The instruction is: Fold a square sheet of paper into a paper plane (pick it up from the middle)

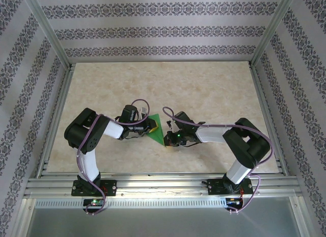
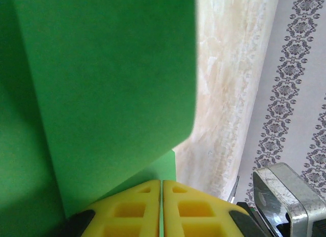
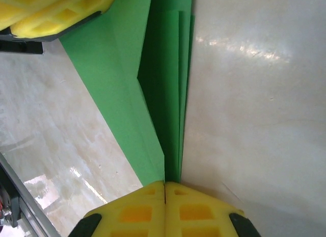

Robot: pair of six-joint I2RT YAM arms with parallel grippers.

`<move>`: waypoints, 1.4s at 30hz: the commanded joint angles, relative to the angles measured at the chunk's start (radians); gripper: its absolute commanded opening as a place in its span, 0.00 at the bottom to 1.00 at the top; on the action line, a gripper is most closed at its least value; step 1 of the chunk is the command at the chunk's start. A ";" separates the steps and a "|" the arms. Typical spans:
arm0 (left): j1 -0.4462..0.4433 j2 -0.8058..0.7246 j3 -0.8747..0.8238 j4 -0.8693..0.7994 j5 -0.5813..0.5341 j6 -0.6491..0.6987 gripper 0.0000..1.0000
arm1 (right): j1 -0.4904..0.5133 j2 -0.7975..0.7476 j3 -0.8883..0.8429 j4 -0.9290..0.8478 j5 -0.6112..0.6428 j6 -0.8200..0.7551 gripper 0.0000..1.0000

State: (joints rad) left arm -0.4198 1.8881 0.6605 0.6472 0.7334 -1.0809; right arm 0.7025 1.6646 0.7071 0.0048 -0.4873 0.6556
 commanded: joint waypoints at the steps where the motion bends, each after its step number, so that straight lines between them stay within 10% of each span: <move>1: -0.011 0.033 -0.021 -0.136 -0.071 0.031 0.09 | 0.000 -0.021 -0.033 -0.084 -0.007 -0.015 0.07; 12: -0.010 0.017 -0.001 -0.199 -0.079 0.058 0.08 | 0.001 -0.040 -0.084 -0.049 -0.028 0.001 0.02; 27: -0.014 0.026 -0.013 -0.189 -0.081 0.062 0.08 | -0.064 -0.241 -0.082 -0.025 -0.051 0.086 0.20; 42: -0.017 0.023 -0.016 -0.182 -0.082 0.059 0.08 | 0.035 0.090 0.186 -0.023 -0.034 0.120 0.00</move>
State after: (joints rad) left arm -0.4267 1.8812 0.6792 0.5880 0.7292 -1.0512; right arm 0.7357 1.7294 0.8764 -0.0093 -0.5610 0.7589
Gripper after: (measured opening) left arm 0.080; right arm 0.044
